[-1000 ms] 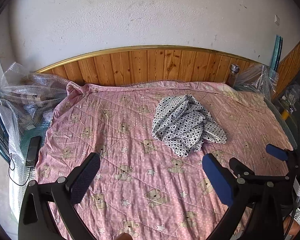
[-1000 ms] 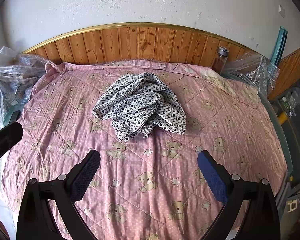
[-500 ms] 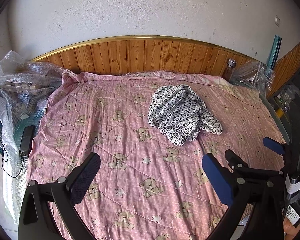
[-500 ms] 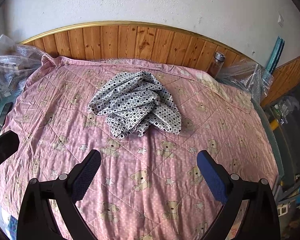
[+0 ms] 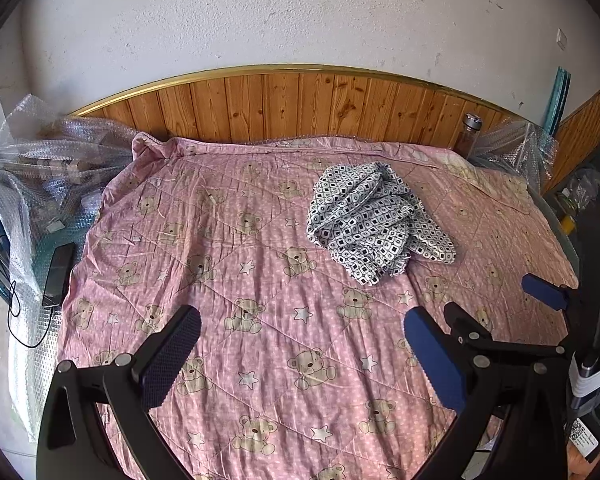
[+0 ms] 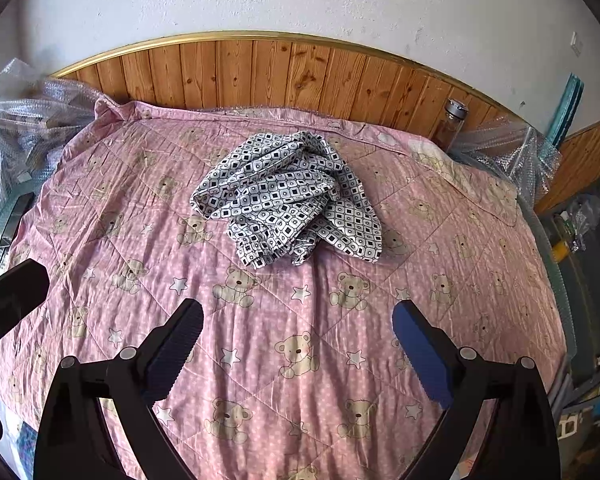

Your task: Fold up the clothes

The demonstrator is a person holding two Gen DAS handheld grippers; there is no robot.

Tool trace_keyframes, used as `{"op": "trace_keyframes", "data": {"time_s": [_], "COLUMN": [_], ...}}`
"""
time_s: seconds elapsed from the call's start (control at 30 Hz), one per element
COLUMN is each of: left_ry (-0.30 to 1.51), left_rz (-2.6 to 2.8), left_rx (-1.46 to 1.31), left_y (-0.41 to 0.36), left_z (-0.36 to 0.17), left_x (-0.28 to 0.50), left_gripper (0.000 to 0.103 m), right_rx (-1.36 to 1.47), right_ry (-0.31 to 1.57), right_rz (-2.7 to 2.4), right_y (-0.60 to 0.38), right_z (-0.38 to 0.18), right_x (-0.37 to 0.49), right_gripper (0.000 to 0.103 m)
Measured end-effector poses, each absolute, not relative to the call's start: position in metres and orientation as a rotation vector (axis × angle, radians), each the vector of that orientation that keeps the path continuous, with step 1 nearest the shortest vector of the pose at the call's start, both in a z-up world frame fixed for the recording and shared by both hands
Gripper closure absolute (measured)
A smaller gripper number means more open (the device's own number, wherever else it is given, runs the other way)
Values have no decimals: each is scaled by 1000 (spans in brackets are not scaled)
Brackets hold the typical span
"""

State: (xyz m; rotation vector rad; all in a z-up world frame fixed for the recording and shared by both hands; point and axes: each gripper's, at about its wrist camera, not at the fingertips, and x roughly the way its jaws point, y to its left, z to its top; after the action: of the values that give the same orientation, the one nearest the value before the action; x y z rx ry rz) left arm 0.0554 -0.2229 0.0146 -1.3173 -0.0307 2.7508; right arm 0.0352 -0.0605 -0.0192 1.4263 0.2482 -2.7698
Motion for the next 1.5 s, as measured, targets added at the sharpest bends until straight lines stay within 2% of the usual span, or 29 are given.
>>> {"op": "trace_keyframes", "data": {"time_s": [0.67,1.23,1.3,1.33,1.37,1.4,1.47,1.5], "left_ry": [30,18,10,2,-3,-7,-25,-32], "left_rz": [2727,2708,2699,2693,2687,2686,2676,2666], "left_rx": [-1368,-1402,-1396,-1387,-1375,-1374,-1383,-1378], "left_y": [-200,-211,-211,-212,-211,-211,-212,-211], "left_z": [-3,-17,-18,-18,-18,-18,-21,-22], "left_x": [49,40,40,40,40,40,37,37], "left_gripper": [1,1,2,7,24,35,71,77], "right_rx": [1515,1564,1565,1564,1576,1590,1602,1600], "right_ry": [232,235,225,215,204,187,174,178], "right_rz": [-2721,-2691,-2682,-2674,-2660,-2647,-2632,-2631], "right_y": [-46,-57,-58,-58,-57,-56,-54,-53], "right_z": [-40,-51,-53,-53,-55,-57,-59,-60], "right_x": [27,18,17,18,17,17,16,17], "right_gripper": [6,6,12,26,44,51,77,84]}}
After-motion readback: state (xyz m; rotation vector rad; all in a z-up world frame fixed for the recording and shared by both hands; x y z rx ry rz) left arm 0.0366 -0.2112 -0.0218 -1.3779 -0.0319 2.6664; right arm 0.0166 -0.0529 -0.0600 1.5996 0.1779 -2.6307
